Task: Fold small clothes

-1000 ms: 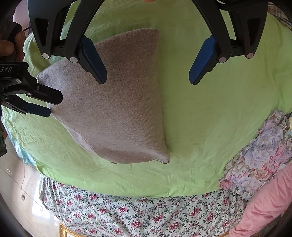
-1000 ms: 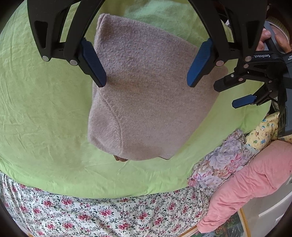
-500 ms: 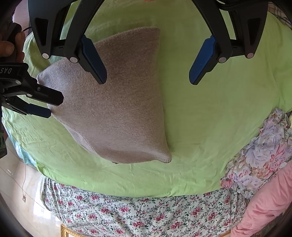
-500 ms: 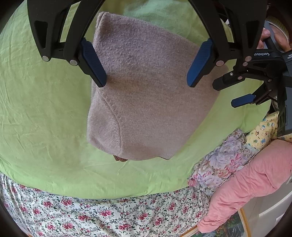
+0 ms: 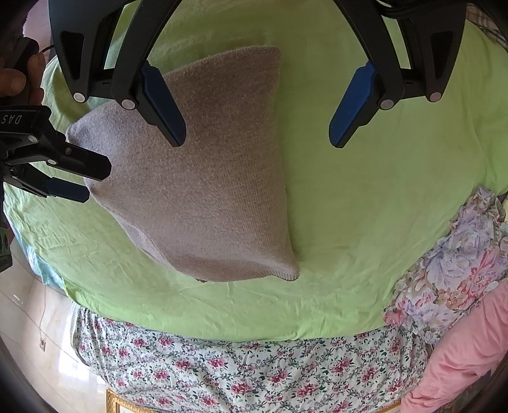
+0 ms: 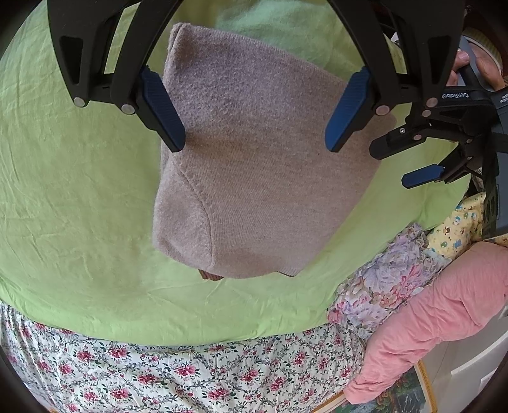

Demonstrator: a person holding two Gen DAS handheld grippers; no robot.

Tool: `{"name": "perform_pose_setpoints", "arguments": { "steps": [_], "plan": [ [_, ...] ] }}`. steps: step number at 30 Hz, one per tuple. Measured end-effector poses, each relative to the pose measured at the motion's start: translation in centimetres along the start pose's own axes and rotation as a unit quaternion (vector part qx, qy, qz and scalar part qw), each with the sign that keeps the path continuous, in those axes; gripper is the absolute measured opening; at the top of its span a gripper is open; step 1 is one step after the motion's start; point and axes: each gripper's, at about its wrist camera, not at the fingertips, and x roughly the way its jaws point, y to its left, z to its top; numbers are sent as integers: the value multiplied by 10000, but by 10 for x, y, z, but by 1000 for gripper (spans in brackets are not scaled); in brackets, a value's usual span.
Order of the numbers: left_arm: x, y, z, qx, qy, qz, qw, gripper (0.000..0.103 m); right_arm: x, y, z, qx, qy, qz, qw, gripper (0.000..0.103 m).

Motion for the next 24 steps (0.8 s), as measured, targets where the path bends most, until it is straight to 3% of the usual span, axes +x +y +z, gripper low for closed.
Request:
{"name": "perform_pose_setpoints", "arguments": {
  "steps": [24],
  "plan": [
    [-4, -2, 1, 73, -56, -71, 9999, 92, -5, 2, 2, -5, -41, 30, 10000, 90]
  ]
}}
